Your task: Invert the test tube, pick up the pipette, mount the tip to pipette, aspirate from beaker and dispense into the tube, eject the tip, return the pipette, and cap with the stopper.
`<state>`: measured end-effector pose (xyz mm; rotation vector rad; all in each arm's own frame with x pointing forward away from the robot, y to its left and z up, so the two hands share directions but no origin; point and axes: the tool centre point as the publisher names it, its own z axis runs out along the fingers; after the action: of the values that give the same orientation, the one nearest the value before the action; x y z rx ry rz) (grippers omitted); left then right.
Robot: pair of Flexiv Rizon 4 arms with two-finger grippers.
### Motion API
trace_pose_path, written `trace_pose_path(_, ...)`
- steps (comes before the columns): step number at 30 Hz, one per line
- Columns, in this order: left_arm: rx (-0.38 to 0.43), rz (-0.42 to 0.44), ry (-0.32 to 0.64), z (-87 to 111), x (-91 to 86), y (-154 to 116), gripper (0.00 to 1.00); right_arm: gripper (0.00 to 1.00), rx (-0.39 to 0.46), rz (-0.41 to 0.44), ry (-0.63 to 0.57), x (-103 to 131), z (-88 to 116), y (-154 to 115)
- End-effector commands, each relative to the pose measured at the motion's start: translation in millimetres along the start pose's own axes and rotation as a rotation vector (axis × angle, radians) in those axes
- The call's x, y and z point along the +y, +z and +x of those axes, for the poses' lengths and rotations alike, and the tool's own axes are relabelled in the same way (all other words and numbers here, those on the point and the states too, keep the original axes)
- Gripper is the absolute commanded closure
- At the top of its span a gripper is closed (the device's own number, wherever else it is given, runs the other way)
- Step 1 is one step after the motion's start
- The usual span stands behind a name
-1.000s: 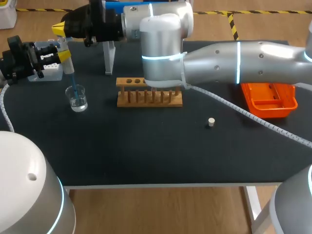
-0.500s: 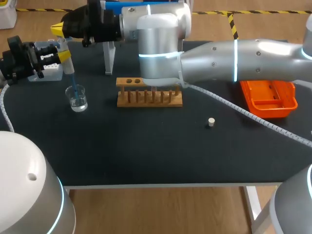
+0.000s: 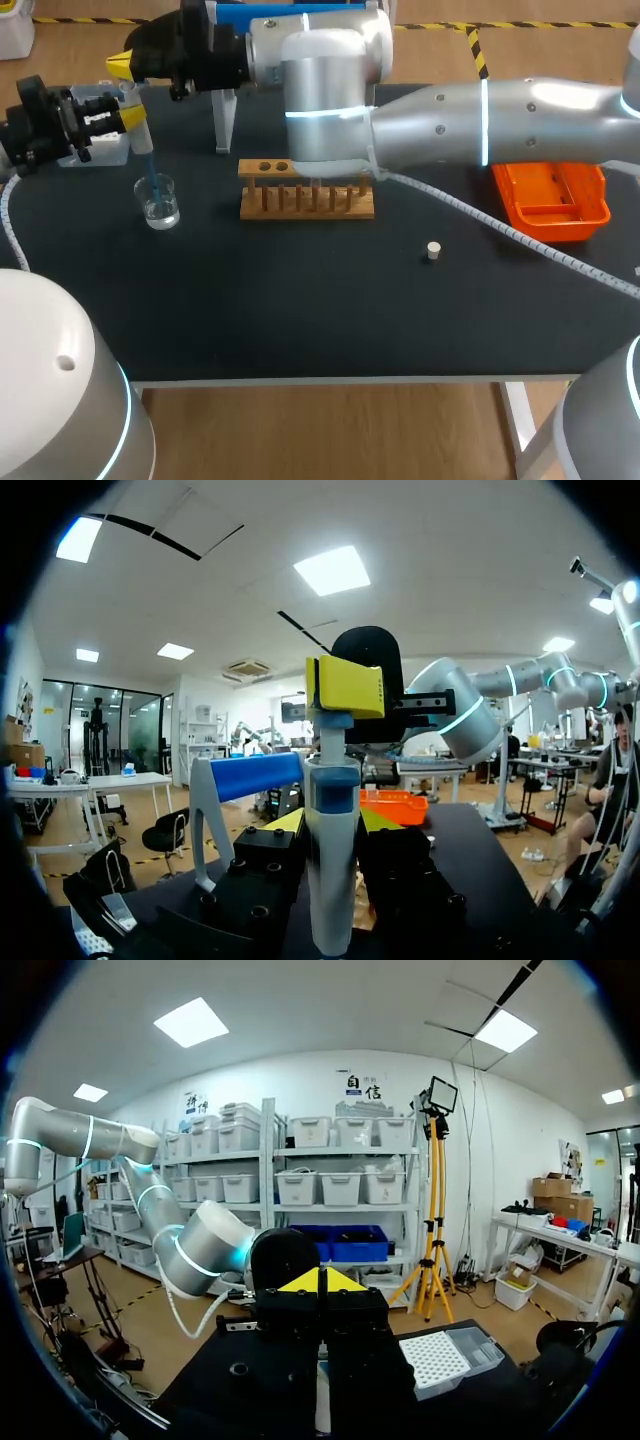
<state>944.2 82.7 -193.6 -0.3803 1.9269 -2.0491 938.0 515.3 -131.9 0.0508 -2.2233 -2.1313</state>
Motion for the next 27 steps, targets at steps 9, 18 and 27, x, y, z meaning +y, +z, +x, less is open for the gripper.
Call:
trace_pose_path(9, 0.001, 0.001, 0.002, -0.6, -3.7, -1, 1.0, 1.0, 0.004, 0.008, 0.017, -19, 2, 2)
trace_pose_path(18, 0.001, 0.001, 0.002, -0.6, -3.7, -1, 1.0, 1.0, 0.0, 0.007, 0.023, -18, 2, 1)
trace_pose_path(27, 0.001, 0.001, 0.002, -0.6, -3.7, -1, 1.0, 1.0, -0.008, -0.05, -0.048, 29, 1, -12)
